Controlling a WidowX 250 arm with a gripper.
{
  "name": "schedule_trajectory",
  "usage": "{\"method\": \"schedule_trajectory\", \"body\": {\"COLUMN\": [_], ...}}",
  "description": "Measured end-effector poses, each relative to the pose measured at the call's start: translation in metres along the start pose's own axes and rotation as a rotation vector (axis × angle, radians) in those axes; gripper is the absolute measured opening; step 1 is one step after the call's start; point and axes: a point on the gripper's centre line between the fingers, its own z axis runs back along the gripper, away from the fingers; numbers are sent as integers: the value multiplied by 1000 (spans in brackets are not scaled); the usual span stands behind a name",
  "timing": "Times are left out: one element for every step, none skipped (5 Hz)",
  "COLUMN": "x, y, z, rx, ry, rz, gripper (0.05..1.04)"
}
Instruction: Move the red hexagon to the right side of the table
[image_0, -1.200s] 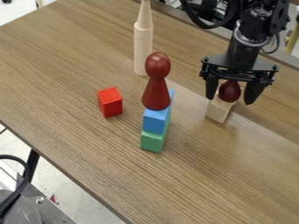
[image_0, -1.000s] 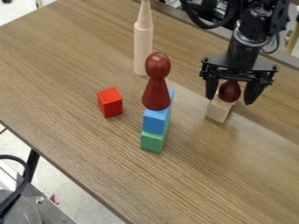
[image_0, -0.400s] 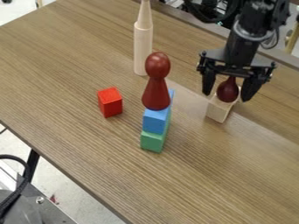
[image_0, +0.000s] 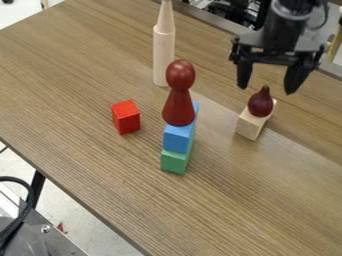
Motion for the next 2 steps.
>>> {"method": "schedule_trajectory", "body": {"x": [1,2], "y": [8,22], "z": [6,22], "rx": [18,15], "ry": [7,-20], "rz": [5,55], "gripper": [1000,1000]}}
